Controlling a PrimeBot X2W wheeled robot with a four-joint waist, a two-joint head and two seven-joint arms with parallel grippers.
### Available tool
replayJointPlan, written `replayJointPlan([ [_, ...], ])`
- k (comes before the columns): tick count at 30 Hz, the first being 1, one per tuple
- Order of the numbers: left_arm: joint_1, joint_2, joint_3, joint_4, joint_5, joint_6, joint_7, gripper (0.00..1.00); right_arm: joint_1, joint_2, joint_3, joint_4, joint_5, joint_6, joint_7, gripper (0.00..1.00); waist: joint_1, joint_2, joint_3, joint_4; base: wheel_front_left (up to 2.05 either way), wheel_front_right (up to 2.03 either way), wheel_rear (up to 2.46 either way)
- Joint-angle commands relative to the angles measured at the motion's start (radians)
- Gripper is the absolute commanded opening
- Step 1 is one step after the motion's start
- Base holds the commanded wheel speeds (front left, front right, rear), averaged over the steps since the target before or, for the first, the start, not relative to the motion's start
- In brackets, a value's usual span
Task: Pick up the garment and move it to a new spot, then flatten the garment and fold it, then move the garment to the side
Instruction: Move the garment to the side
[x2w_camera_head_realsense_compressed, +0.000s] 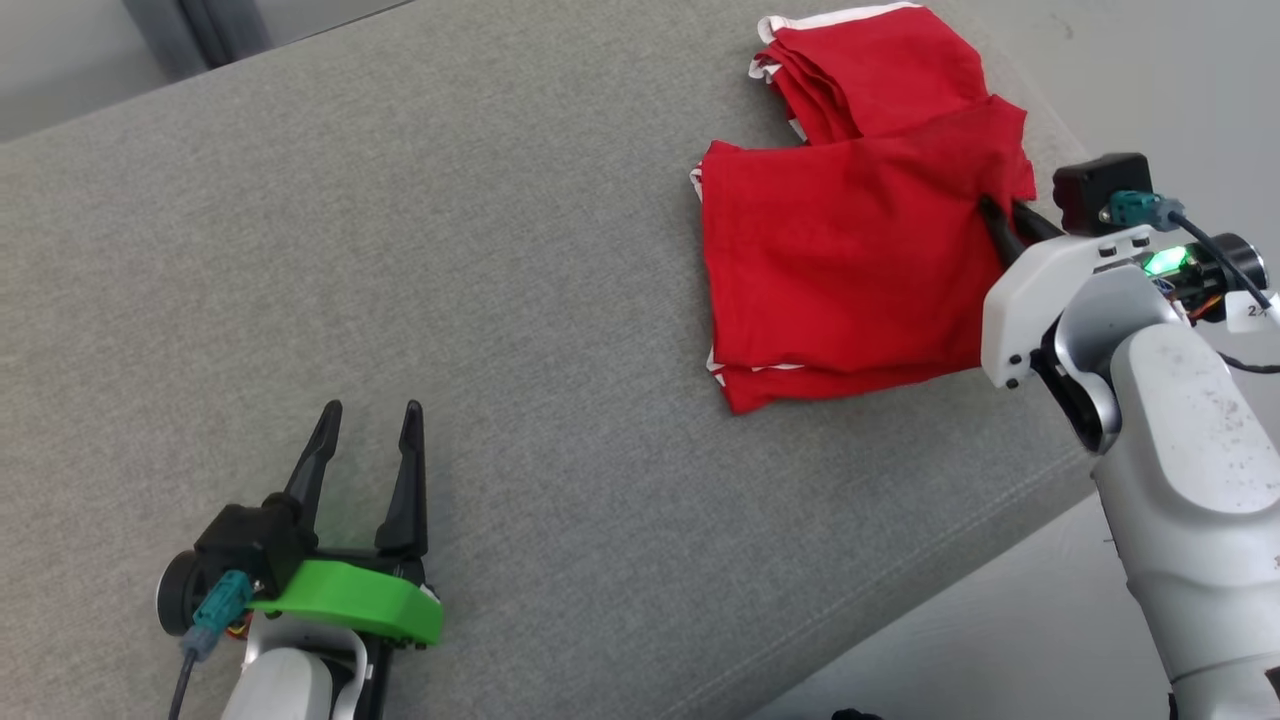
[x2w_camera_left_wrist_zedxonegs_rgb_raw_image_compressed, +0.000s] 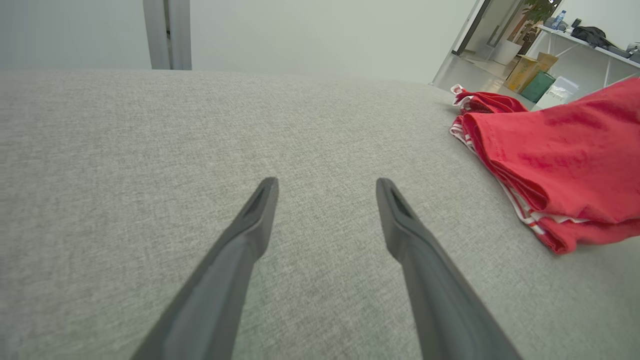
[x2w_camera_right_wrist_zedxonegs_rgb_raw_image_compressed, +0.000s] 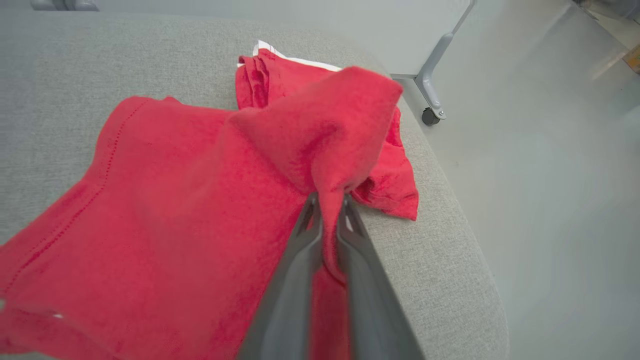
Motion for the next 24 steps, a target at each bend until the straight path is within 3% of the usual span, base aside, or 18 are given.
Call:
replayJointPlan([
  [1, -0.008, 0.010, 0.002, 0.001, -0.007, -0.005, -0.003, 1.00, -0.025, -0.002, 0.006, -0.003, -0.004, -0.002, 0.004, 0.00, 0.0000, 0.0000, -0.004, 0.016, 0.00, 0.00, 0.00],
  [9, -0.008, -0.001, -0.003, -0.001, -0.017, -0.005, -0.003, 1.00, -0.141, -0.045, 0.018, 0.037, -0.031, -0.002, 0.031, 0.00, 0.0000, 0.0000, -0.006, 0.076, 0.00, 0.00, 0.00],
  [14, 0.001, -0.002, -0.008, -0.001, -0.016, -0.005, -0.003, 1.00, -0.218, -0.104, 0.015, 0.080, -0.050, -0.002, 0.038, 0.00, 0.0000, 0.0000, 0.002, 0.117, 0.00, 0.00, 0.00],
  [24, -0.016, 0.012, -0.010, -0.012, -0.005, -0.005, -0.003, 1.00, -0.323, -0.210, -0.073, 0.163, -0.088, -0.002, 0.014, 0.00, 0.0000, 0.0000, 0.061, 0.176, 0.00, 0.00, 0.00],
])
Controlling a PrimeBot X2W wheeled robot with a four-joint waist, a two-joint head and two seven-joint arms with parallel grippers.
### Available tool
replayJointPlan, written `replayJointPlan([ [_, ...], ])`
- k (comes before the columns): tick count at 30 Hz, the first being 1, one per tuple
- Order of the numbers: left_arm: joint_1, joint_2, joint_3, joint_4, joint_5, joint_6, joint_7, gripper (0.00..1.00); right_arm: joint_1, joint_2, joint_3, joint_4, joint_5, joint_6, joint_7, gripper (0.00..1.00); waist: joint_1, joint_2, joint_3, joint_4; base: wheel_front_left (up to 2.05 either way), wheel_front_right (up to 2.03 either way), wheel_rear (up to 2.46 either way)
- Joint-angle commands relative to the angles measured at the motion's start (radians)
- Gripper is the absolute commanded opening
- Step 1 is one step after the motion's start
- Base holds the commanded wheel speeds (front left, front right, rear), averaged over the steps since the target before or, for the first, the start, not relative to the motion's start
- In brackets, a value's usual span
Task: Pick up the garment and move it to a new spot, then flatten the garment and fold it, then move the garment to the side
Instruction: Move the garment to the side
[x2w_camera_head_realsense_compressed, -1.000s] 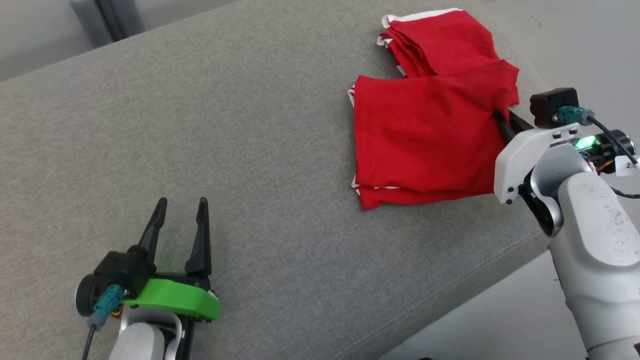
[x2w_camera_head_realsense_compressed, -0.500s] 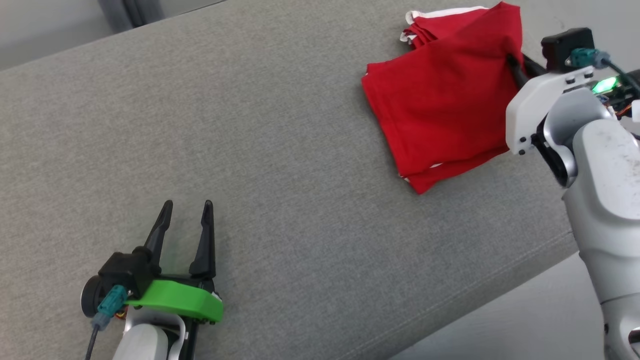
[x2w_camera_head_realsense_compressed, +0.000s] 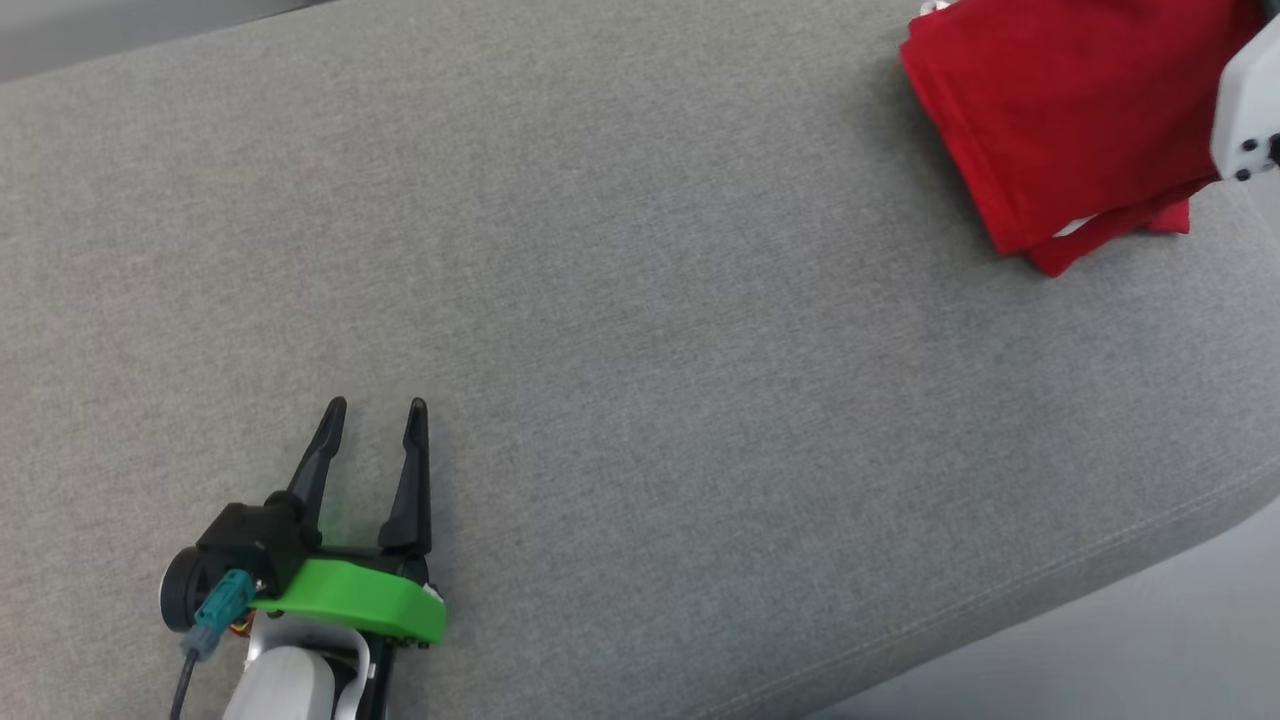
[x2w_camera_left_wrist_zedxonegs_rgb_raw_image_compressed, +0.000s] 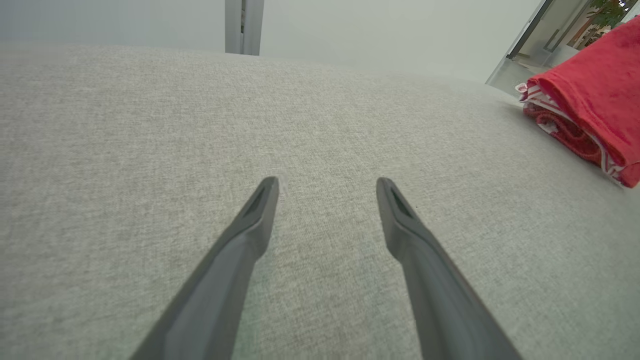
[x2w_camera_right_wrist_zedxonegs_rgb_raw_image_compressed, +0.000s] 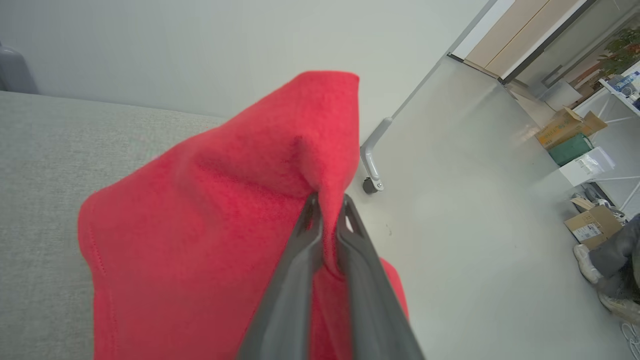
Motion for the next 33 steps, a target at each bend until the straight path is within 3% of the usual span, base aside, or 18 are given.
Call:
replayJointPlan([
  [1, -0.020, 0.012, 0.000, -0.003, 0.003, -0.005, -0.003, 1.00, -0.002, -0.006, -0.019, 0.018, -0.012, -0.002, -0.009, 0.00, 0.0000, -0.0001, 0.029, 0.024, 0.00, 0.00, 0.00],
  [8, -0.036, 0.020, -0.003, -0.010, 0.007, -0.005, -0.003, 1.00, 0.036, -0.024, -0.193, 0.105, -0.060, -0.002, -0.057, 0.00, 0.0000, -0.0001, 0.075, 0.061, 0.00, 0.00, 0.00],
  [9, -0.039, 0.021, -0.003, -0.011, 0.008, -0.005, -0.003, 1.00, 0.039, -0.026, -0.215, 0.115, -0.072, -0.002, -0.068, 0.18, 0.0000, -0.0001, 0.079, 0.064, 0.00, 0.00, 0.00],
  [10, -0.041, 0.022, -0.003, -0.012, 0.008, -0.005, -0.003, 1.00, 0.045, -0.023, -0.243, 0.126, -0.092, -0.002, -0.085, 0.27, 0.0000, -0.0001, 0.084, 0.067, 0.00, 0.00, 0.00],
  [11, -0.042, 0.023, -0.003, -0.013, 0.009, -0.005, -0.003, 1.00, 0.048, -0.018, -0.260, 0.129, -0.102, -0.002, -0.109, 1.00, 0.0000, -0.0001, 0.087, 0.070, 0.00, 0.00, 0.00],
  [19, -0.043, 0.027, 0.001, -0.013, 0.009, -0.005, -0.002, 1.00, 0.047, 0.033, -0.335, 0.167, -0.186, -0.002, -0.219, 1.00, 0.0000, -0.0001, 0.088, 0.076, 0.00, 0.00, 0.00],
  [33, -0.038, -0.005, 0.021, -0.067, -0.020, -0.004, -0.002, 1.00, 0.029, 0.134, -0.241, 0.166, -0.164, -0.002, -0.400, 1.00, 0.0000, -0.0001, -0.037, 0.118, 0.00, 0.00, 0.00],
])
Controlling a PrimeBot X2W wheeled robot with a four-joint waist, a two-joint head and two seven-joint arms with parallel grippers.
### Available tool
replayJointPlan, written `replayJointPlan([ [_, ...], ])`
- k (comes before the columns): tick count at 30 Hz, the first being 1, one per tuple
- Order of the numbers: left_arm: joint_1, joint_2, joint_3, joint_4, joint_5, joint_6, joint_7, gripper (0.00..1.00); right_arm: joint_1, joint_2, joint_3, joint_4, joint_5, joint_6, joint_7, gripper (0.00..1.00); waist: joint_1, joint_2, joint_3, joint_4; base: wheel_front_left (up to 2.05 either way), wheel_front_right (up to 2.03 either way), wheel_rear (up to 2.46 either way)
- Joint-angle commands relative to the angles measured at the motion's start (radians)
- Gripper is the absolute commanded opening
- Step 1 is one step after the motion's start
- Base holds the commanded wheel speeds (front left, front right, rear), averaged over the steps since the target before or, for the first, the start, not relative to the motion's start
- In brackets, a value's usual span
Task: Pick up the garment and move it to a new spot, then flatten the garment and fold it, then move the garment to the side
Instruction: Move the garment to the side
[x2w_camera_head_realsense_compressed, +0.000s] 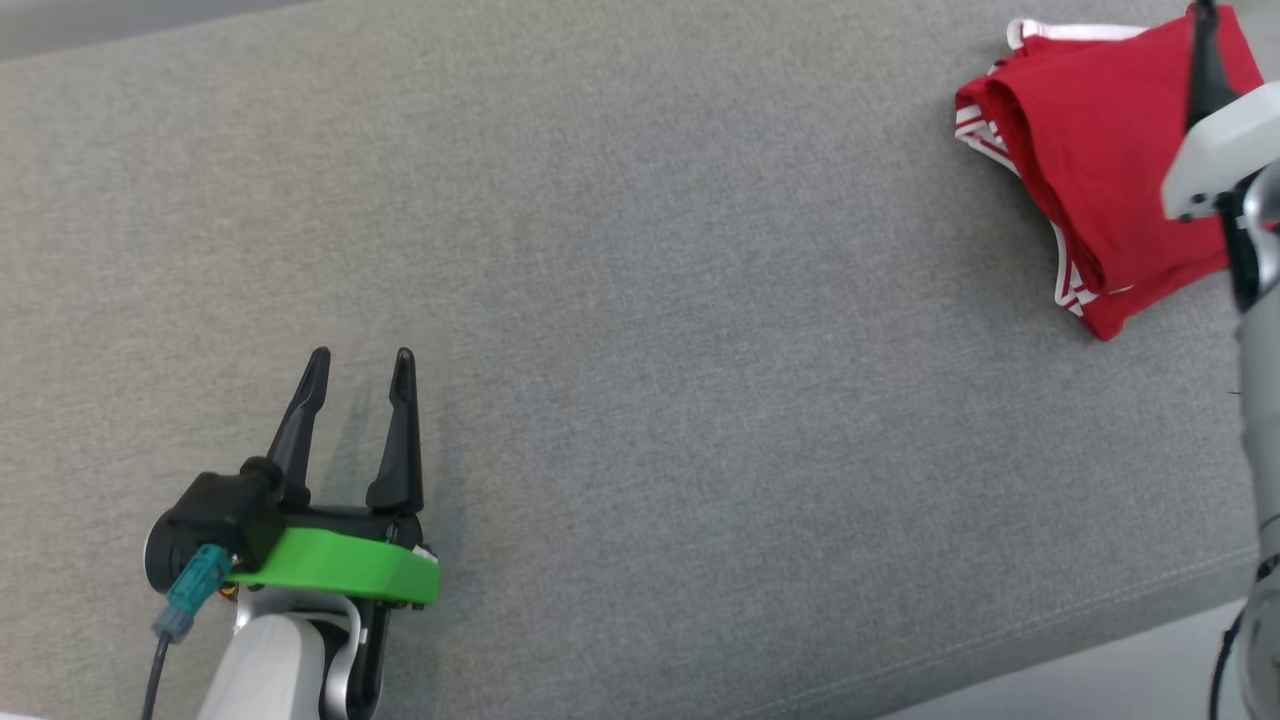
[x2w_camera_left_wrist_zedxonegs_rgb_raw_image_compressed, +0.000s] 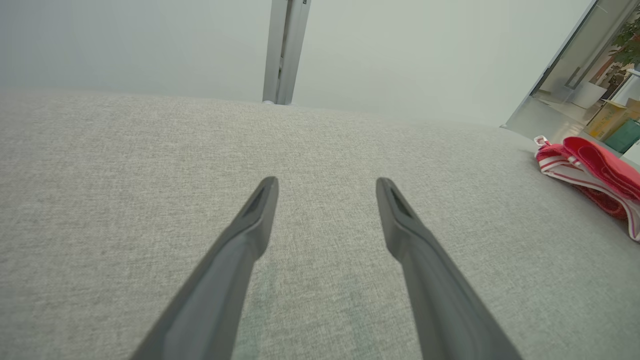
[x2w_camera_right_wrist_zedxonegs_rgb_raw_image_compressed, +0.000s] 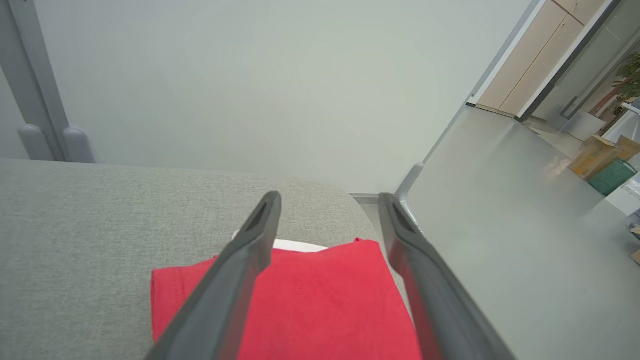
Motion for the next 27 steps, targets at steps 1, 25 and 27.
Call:
replayJointPlan([
  [1, 0.007, -0.001, 0.009, 0.001, -0.010, -0.003, 0.000, 1.00, 0.014, 0.016, 0.008, 0.002, 0.015, -0.002, -0.016, 1.00, 0.0000, 0.0000, -0.052, 0.031, 0.00, 0.00, 0.00],
  [25, 0.217, -0.055, 0.149, 0.046, -0.023, 0.011, 0.000, 1.00, 0.595, 0.192, 0.231, -0.300, 0.274, -0.002, -0.089, 1.00, 0.0000, 0.0000, -0.305, 0.166, 0.00, 0.00, 0.00],
  [27, 0.237, -0.056, 0.148, 0.050, -0.020, 0.015, 0.000, 1.00, 0.659, 0.194, 0.244, -0.332, 0.294, -0.002, -0.089, 1.00, 0.0000, 0.0000, -0.315, 0.171, 0.00, 0.00, 0.00],
])
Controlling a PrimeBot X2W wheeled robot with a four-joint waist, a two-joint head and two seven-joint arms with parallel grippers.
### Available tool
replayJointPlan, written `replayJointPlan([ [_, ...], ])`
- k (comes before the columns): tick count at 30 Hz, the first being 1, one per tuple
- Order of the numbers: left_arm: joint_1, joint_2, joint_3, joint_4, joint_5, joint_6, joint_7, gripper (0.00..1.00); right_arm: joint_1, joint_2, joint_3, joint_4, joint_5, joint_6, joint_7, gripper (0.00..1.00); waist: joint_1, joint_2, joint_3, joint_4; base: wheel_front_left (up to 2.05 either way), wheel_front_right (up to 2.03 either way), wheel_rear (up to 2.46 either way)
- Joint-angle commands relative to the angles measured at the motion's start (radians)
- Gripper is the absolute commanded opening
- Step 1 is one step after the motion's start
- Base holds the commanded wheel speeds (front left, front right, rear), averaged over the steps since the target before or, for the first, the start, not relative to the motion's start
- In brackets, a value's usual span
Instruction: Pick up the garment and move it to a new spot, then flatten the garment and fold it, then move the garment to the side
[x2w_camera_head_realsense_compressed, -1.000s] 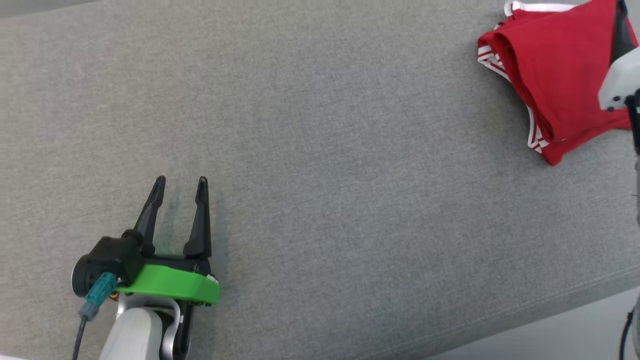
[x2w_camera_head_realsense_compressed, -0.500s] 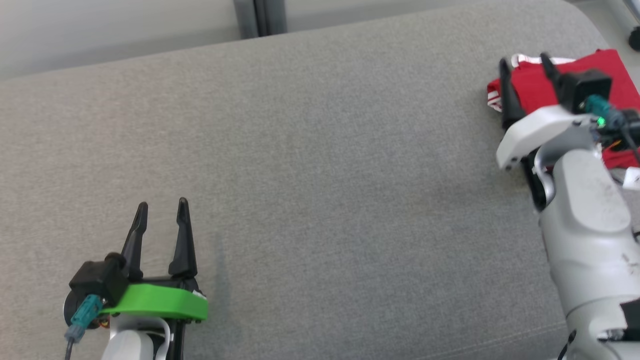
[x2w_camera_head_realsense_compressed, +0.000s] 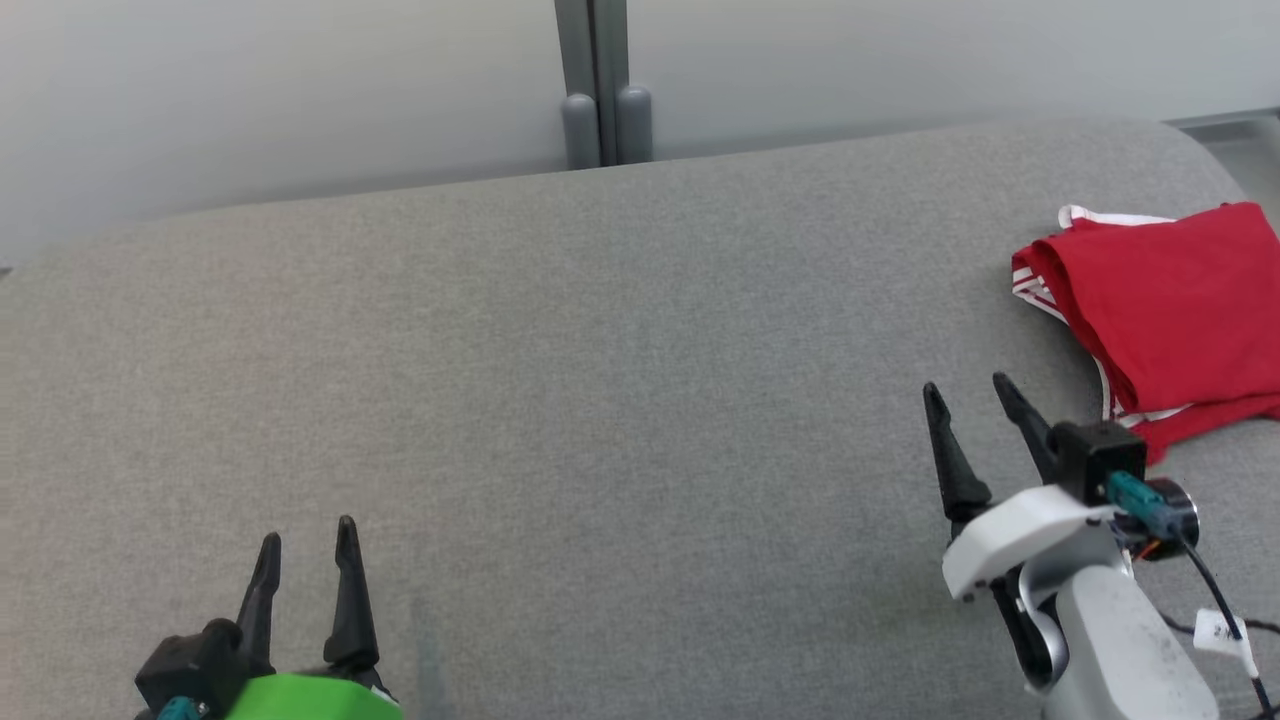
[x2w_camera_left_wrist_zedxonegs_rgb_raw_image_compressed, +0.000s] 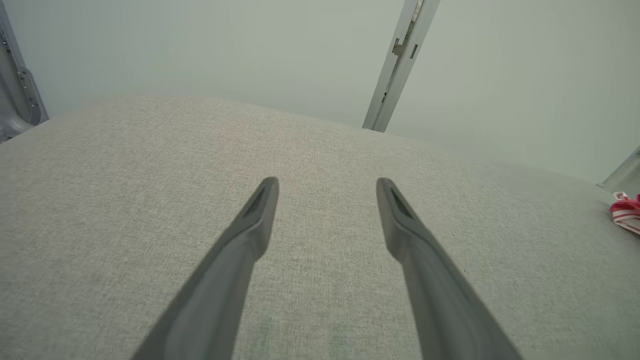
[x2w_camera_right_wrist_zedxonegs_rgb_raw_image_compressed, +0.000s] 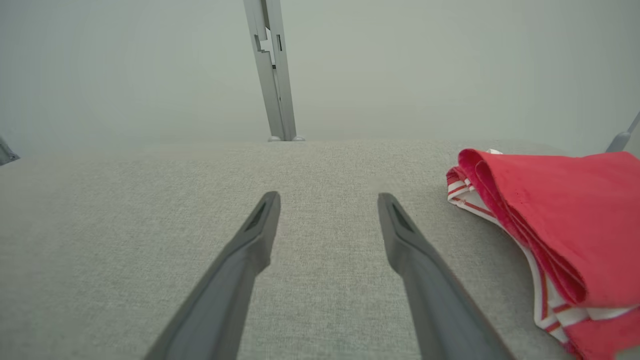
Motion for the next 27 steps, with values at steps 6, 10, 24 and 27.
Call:
replayJointPlan([
  [6, 0.056, -0.001, -0.010, 0.009, 0.008, 0.010, 0.000, 1.00, 0.152, -0.004, 0.015, -0.073, 0.051, -0.002, -0.004, 1.00, 0.0000, 0.0000, -0.042, 0.034, 0.00, 0.00, 0.00],
  [10, 0.067, -0.001, -0.024, 0.020, 0.009, 0.013, 0.000, 1.00, 0.200, -0.003, 0.021, -0.110, 0.062, -0.002, -0.004, 1.00, 0.0000, 0.0000, -0.044, 0.034, 0.00, 0.00, 0.00],
  [24, 0.042, -0.001, -0.055, 0.044, 0.001, 0.022, 0.000, 1.00, 0.220, -0.003, 0.019, -0.149, 0.056, -0.002, -0.004, 1.00, 0.0000, 0.0000, -0.046, 0.029, 0.00, 0.00, 0.00],
  [27, 0.040, -0.001, -0.049, 0.035, 0.008, 0.027, 0.000, 1.00, 0.221, -0.003, 0.018, -0.158, 0.058, -0.002, -0.004, 1.00, 0.0000, 0.0000, -0.050, 0.035, 0.00, 0.00, 0.00],
])
